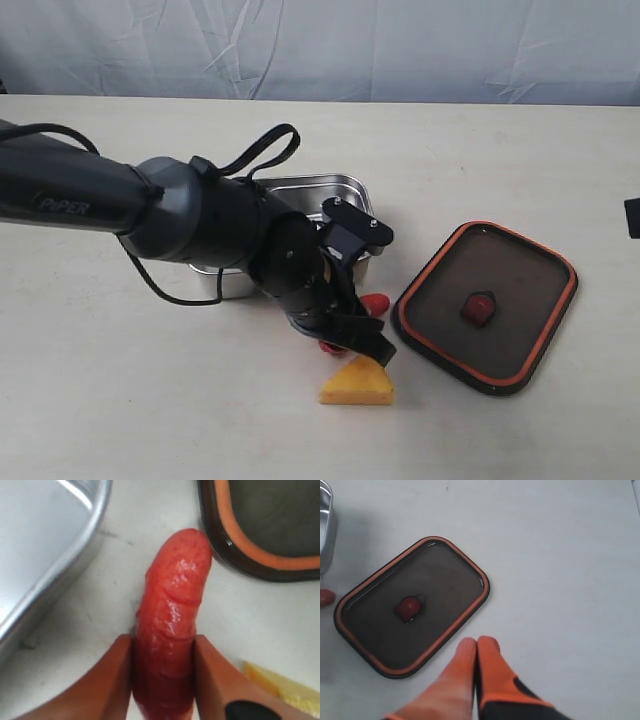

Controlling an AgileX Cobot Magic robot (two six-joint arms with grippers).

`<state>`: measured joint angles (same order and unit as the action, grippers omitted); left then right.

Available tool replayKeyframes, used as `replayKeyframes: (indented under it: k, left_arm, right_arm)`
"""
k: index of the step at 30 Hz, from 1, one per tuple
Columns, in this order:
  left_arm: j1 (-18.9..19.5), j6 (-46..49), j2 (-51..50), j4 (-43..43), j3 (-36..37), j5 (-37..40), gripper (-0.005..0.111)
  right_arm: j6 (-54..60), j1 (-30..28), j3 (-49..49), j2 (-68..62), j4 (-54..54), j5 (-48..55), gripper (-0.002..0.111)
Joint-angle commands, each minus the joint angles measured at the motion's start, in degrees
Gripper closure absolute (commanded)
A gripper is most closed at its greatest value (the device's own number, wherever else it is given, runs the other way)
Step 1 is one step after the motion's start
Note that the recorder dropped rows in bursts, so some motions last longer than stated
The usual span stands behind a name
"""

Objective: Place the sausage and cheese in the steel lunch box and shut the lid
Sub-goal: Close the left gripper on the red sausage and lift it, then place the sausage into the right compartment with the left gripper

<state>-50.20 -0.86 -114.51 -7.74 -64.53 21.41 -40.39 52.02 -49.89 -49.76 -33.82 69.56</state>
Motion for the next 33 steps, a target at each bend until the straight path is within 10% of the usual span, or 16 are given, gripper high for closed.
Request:
replayKeyframes:
  k: [1, 33]
  left_arm:
    - [-0.2, -0.5, 3.0, -1.0, 0.4, 1.9, 0.107]
    - [1.0, -12.3, 17.9, 22.4, 0.4, 3.3, 0.107]
  right_arm:
    - [0.3, 0.0, -0.2, 0.4, 0.6, 0.4, 0.108]
    - [0.3, 0.0, -0.2, 0.4, 1.2, 0.4, 0.108]
